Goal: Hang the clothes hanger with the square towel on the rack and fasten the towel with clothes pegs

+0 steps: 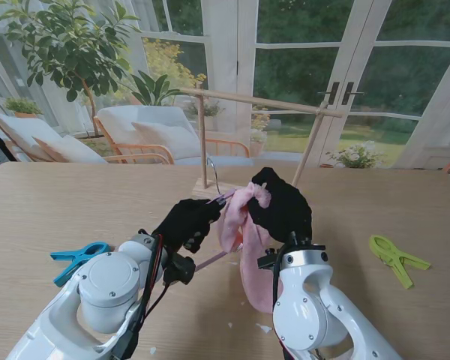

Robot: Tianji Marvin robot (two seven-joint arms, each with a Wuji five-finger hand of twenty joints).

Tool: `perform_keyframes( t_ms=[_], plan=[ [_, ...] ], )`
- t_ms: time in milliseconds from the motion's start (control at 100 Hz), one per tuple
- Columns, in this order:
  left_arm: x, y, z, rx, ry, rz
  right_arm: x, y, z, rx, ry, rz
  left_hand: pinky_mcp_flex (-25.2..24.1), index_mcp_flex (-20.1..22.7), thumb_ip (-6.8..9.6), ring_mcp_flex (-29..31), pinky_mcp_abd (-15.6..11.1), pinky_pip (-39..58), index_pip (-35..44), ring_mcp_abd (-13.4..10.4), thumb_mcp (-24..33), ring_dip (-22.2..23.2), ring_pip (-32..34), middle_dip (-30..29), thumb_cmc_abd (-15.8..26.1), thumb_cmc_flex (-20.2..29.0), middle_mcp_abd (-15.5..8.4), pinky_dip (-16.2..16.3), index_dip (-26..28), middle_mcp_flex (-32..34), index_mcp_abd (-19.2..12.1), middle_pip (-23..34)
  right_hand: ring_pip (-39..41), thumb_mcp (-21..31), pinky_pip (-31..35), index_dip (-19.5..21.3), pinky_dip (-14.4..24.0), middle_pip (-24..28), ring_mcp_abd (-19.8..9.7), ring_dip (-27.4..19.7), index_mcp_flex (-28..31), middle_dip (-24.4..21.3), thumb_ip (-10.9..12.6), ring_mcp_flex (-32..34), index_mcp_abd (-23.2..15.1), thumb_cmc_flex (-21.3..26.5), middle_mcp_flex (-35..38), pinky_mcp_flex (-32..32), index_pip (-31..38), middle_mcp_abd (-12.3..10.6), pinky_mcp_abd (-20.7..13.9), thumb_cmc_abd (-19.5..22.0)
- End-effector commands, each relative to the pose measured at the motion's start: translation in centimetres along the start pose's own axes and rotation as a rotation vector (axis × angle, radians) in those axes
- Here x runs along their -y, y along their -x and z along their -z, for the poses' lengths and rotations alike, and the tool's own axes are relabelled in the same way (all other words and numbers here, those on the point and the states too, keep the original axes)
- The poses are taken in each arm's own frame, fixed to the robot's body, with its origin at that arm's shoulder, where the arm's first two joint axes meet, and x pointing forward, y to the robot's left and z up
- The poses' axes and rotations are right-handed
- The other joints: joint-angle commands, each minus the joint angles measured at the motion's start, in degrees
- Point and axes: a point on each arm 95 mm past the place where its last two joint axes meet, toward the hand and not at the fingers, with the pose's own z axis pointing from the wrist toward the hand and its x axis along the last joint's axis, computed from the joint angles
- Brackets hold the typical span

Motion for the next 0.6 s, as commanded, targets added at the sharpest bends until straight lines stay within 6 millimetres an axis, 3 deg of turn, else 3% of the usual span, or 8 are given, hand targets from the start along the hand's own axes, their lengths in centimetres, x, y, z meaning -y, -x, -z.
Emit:
perform_keyframes(
  t_ms=[0, 460, 590],
  plan=[
    [-0.4, -0.6, 0.4, -0.006, 0.022, 0.019, 0.6, 0.0, -0.1, 0.01, -0.013, -0.002, 0.9, -0.6, 1.98, 1.8, 2.3, 17.4, 2.4, -0.3, -1.0, 1.2, 7.0, -0.3, 4.9, 2.1, -1.2, 1.6, 2.6, 1.0, 3.4, 1.2, -0.8, 3.7, 2.4, -0.3, 28.6, 1.2, 3.1, -0.7, -0.9, -0.7, -2.0, 1.8, 0.6, 0.8, 1.8, 0.9, 4.1, -2.6, -1.2, -0.2],
    [-0.5, -1.3, 1.0, 0.002, 0.07, 0.093, 2.5, 1.3, -0.4, 0.012, -0.109, 0.104, 0.7, -0.4, 2.03, 1.7, 3.0, 17.4, 2.3, 0.1, -2.4, 1.4, 7.1, 0.0, 5.3, 3.0, -1.0, 1.9, 2.8, 1.1, 3.6, 1.3, -1.6, 3.1, 1.9, -2.7, 28.4, 0.8, 3.3, -0.9, -0.7, -2.3, -1.9, 1.5, 1.6, 0.1, 2.1, 0.4, 4.9, -2.7, -1.2, -0.6],
    [-0.6, -1.4, 1.1, -0.002, 0.084, 0.096, 2.7, 1.3, -0.4, -0.006, -0.131, 0.137, 0.7, -0.4, 2.09, 1.7, 3.1, 17.4, 2.3, 0.1, -2.8, 1.4, 7.1, 0.0, 5.3, 3.3, -1.0, 2.0, 2.8, 1.1, 3.7, 1.3, -1.7, 3.2, 1.4, -5.4, 28.5, -0.9, 3.1, -0.7, 3.2, -2.9, -1.7, 0.8, -0.1, -3.5, 2.3, -0.6, -1.7, -2.1, -1.4, -1.9]
  ],
)
